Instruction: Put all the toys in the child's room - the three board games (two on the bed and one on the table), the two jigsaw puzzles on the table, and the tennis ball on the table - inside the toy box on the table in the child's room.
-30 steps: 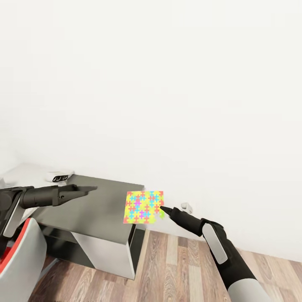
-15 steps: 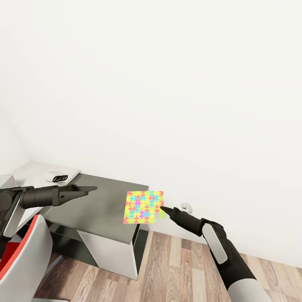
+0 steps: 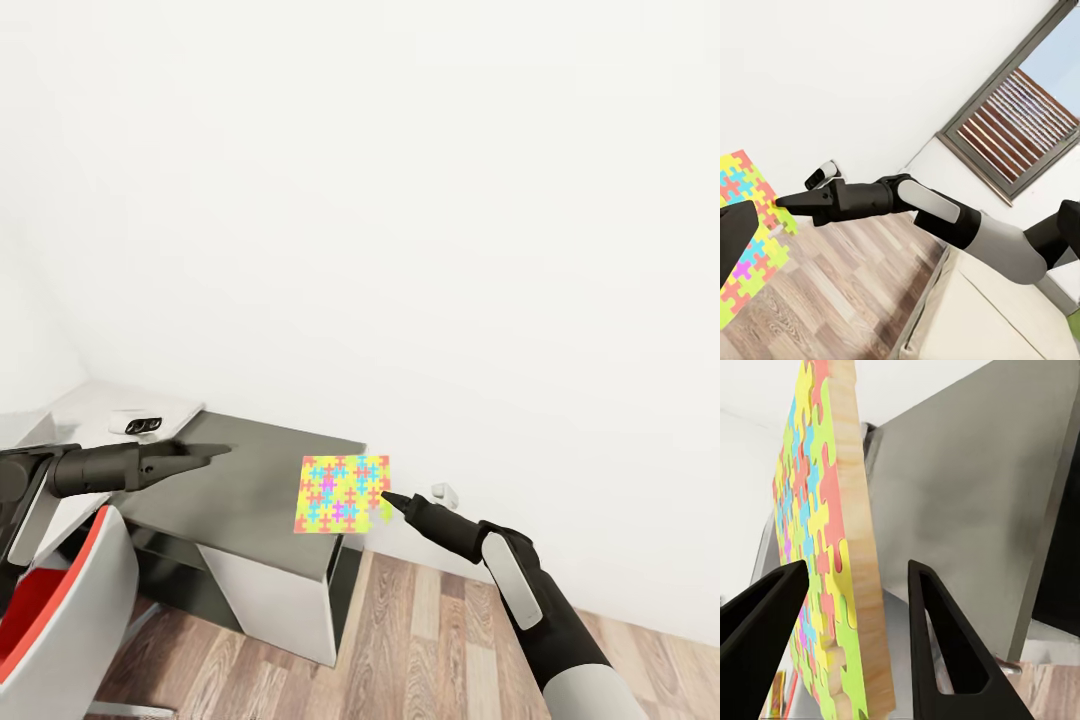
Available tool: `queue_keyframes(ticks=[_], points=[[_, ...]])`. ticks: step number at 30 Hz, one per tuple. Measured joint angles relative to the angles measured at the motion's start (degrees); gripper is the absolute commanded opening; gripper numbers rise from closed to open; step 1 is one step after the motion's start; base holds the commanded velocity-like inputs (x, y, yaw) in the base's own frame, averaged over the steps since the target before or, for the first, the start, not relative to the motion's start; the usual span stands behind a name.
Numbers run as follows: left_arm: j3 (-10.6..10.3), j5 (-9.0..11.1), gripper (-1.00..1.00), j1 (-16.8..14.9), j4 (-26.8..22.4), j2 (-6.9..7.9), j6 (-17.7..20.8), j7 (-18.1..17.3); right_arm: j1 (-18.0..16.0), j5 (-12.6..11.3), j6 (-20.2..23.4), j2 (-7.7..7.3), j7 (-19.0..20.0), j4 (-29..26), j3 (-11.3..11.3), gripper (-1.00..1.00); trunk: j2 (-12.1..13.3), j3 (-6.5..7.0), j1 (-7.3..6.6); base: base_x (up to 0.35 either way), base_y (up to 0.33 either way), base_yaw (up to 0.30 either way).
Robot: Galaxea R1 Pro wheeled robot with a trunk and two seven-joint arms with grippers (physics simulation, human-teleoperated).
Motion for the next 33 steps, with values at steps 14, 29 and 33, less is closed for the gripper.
queue_keyframes(ticks=[14, 29, 33], points=[[0.0, 0.0, 1.00, 0.0, 0.0, 0.00, 0.0, 0.0, 0.0, 0.0, 0.0, 0.06, -0.4, 0.0, 0.0, -1.00, 0.0, 0.57, 0.00, 0.000, 0.067, 0.258], [0.0, 0.0, 1.00, 0.0, 0.0, 0.00, 0.0, 0.0, 0.0, 0.1, 0.0, 0.08, -0.4, 0.0, 0.0, -1.00, 0.0, 1.25, 0.00, 0.000, 0.001, 0.264], [0.0, 0.0, 1.00, 0.0, 0.0, 0.00, 0.0, 0.0, 0.0, 0.1, 0.0, 0.08, -0.4, 0.0, 0.0, -1.00, 0.0, 1.43, 0.00, 0.000, 0.029, 0.265]])
